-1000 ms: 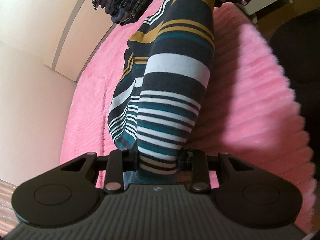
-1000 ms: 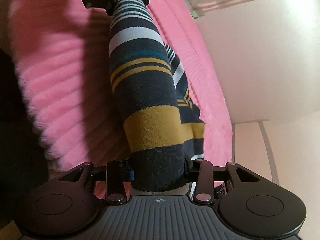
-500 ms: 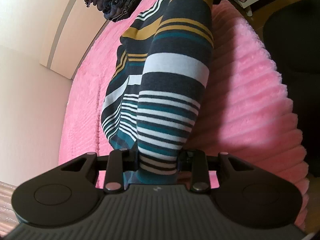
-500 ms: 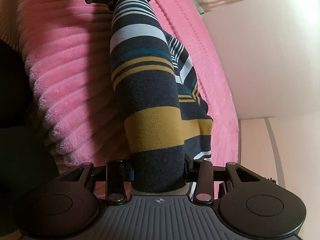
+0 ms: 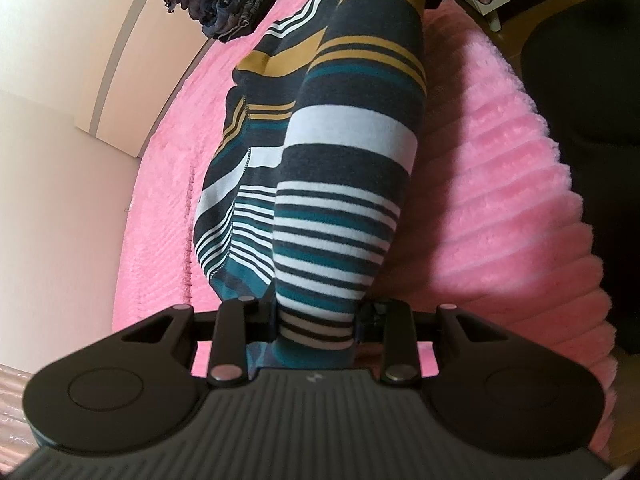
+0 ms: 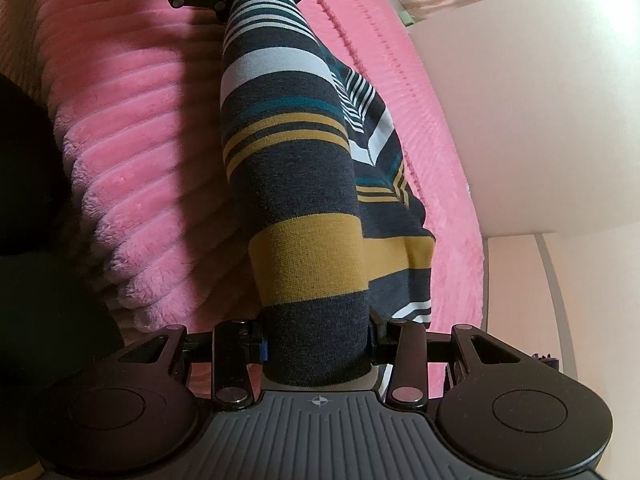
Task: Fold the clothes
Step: 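Carry the held sweater with both grippers toward the stack of dark clothes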
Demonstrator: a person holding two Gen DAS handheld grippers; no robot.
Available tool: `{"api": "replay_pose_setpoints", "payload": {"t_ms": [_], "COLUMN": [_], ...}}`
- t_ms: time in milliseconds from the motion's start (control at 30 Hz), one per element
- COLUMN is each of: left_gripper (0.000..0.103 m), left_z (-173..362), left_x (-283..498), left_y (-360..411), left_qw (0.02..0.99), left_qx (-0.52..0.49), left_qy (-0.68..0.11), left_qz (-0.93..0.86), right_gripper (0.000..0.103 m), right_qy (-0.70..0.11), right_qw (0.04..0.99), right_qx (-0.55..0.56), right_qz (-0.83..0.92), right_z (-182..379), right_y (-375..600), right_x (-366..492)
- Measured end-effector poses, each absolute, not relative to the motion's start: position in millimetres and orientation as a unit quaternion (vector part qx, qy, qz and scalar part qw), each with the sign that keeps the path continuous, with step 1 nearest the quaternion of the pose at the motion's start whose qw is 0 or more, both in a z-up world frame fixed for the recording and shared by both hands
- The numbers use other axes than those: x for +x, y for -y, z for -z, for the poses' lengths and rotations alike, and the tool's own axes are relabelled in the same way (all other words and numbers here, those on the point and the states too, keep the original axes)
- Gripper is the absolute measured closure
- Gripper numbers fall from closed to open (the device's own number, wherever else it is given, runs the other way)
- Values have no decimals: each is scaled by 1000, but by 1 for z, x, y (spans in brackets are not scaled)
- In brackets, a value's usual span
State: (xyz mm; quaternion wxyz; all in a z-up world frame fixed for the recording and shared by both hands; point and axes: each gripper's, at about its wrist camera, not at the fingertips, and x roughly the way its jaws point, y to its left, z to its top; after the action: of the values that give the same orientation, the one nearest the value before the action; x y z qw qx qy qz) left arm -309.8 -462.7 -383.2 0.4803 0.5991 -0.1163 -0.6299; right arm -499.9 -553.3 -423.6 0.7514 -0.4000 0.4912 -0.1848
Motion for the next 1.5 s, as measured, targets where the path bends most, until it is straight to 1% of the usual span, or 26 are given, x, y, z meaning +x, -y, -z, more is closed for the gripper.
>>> {"api": "replay_pose_setpoints", "payload": {"t_ms": [433,633,767,833,900,1033,1267,1367,1500], "left_gripper": [75,77,78,78,79,79,79,79,79], "left_z": [376,374,375,365,350,298,182,139,94], "left_x": [-308,-310,-313,-312,-311,-310,-301,-303,-312], "left_y": [460,460,462,468,476,500,535,546,569], "left_qw": [489,497,483,478,473,445,407,393,376], "left_qx": [592,581,593,596,598,608,596,586,568], "left_qy": [110,103,103,91,75,39,-16,-12,15], "left_qz": [631,636,636,638,642,656,692,709,732], "right_gripper": [63,63,63,63,64,66,67,67,67], "right_qy": [-479,-446,-438,-440,-453,-490,-556,-582,-598], "right_qw": [760,786,808,818,820,812,789,777,767], "right_qx": [-400,-393,-369,-350,-334,-307,-258,-235,-216], "right_qz": [181,170,140,124,105,77,47,47,80], "right_z": [419,418,411,398,378,330,198,150,98], "right_y": [566,573,584,593,604,622,634,640,651], "right_x": [-509,-523,-533,-531,-527,-519,-517,-516,-526]}}
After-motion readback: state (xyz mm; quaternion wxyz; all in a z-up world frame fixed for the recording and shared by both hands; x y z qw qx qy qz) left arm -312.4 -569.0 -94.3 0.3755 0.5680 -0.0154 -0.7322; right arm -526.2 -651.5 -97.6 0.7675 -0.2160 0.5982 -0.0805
